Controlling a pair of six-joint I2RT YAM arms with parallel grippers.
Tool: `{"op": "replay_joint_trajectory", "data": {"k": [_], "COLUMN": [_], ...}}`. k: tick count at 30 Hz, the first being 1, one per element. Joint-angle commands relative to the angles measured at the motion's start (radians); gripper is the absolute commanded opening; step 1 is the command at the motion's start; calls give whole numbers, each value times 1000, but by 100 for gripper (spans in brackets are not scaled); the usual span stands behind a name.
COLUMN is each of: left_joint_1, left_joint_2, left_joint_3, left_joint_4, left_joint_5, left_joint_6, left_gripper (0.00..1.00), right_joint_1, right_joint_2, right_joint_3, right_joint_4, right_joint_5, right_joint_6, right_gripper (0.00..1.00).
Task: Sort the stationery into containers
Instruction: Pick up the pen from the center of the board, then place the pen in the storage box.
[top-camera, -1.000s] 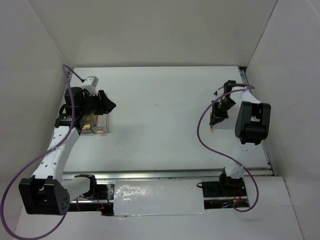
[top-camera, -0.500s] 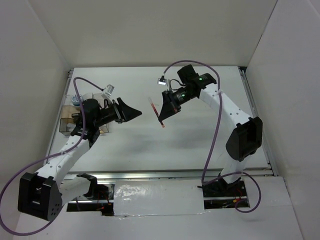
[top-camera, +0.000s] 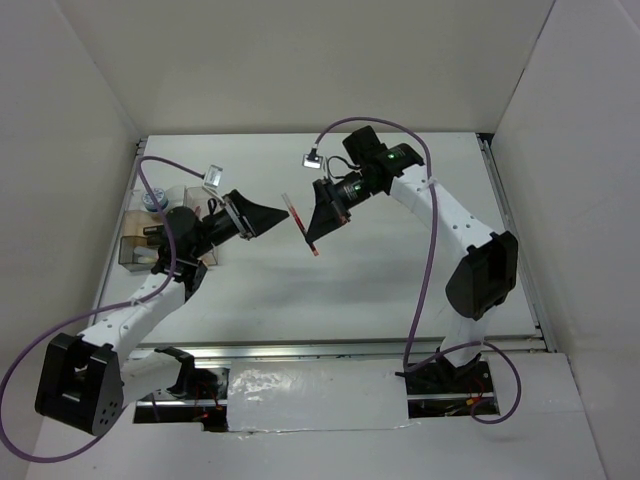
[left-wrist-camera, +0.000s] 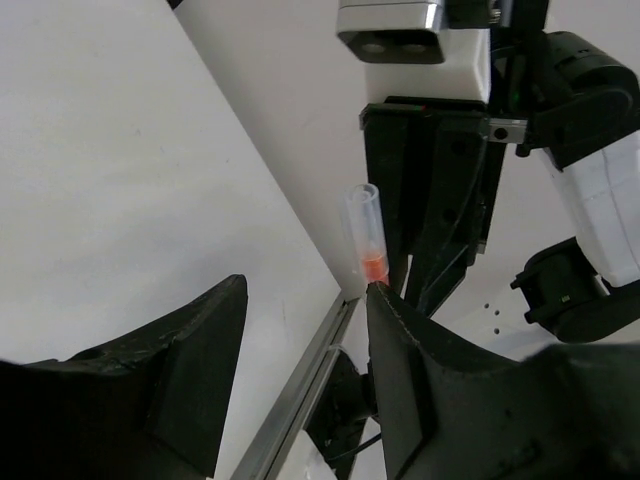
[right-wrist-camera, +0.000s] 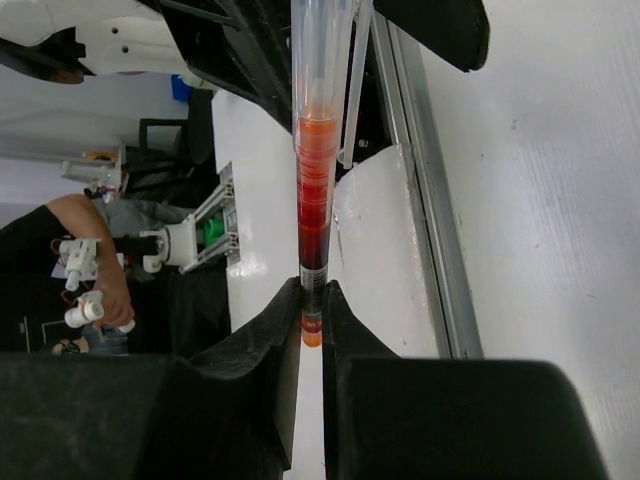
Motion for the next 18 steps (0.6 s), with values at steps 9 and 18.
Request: {"op": "replay_joint_trajectory", "data": {"k": [9,18], "left_joint_1": [-10,-25], "left_joint_2": [-36,-20], "left_joint_3": [-49,-53], "left_joint_4": [199,194], "left_joint_5": [-10,-11], "left_joint_6": [-69,-66], "left_gripper": [59,54], "right_joint_1": [2,19], "right_joint_2": [41,89], "right_joint_3": [60,129], "right_joint_4": [50,41], "right_joint_5": [-72,-63], "right_joint_6": [67,67], "right_gripper": [0,0]}}
